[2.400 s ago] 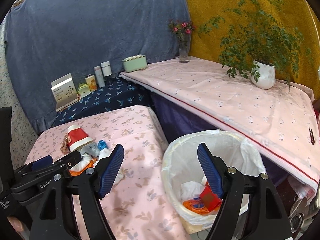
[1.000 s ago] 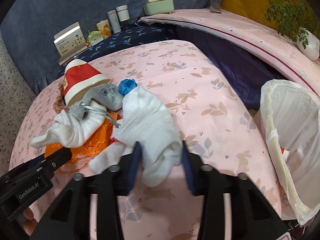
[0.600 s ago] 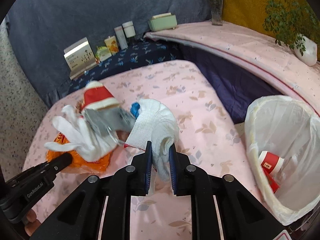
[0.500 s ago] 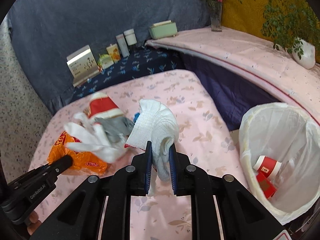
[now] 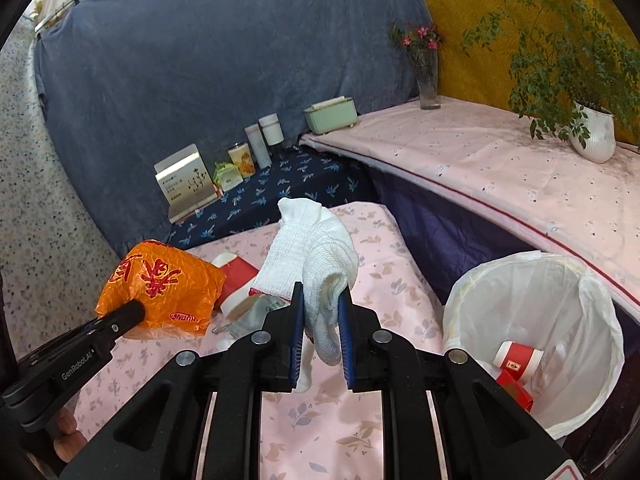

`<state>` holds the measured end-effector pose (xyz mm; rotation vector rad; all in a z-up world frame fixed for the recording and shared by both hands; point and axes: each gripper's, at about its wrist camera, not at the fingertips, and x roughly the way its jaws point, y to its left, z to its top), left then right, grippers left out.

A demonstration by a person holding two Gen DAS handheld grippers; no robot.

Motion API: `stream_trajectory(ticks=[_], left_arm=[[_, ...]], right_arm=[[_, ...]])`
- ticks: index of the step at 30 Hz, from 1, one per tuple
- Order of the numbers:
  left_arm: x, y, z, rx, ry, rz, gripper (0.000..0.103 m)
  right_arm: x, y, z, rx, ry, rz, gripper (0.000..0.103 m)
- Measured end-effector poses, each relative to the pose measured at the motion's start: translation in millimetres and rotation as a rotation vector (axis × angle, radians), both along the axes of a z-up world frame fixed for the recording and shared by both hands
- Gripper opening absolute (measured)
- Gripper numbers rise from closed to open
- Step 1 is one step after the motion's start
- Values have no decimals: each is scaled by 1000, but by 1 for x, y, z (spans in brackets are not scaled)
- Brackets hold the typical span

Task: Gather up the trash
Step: 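Carry glove and orange bag over the white bin and open both tools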

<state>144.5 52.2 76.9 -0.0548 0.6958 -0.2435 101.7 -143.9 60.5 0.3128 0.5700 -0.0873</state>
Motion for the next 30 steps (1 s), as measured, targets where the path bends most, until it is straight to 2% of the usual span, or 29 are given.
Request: stream_trajectory(ticks=[13, 30], left_arm=[[-18, -63, 27, 6, -49, -109, 16], [-37, -173, 13, 9, -7, -319, 16]], right_arm=[[-34, -47, 21, 21, -64, -73, 15], [-81, -144, 10, 38, -52, -248, 15]])
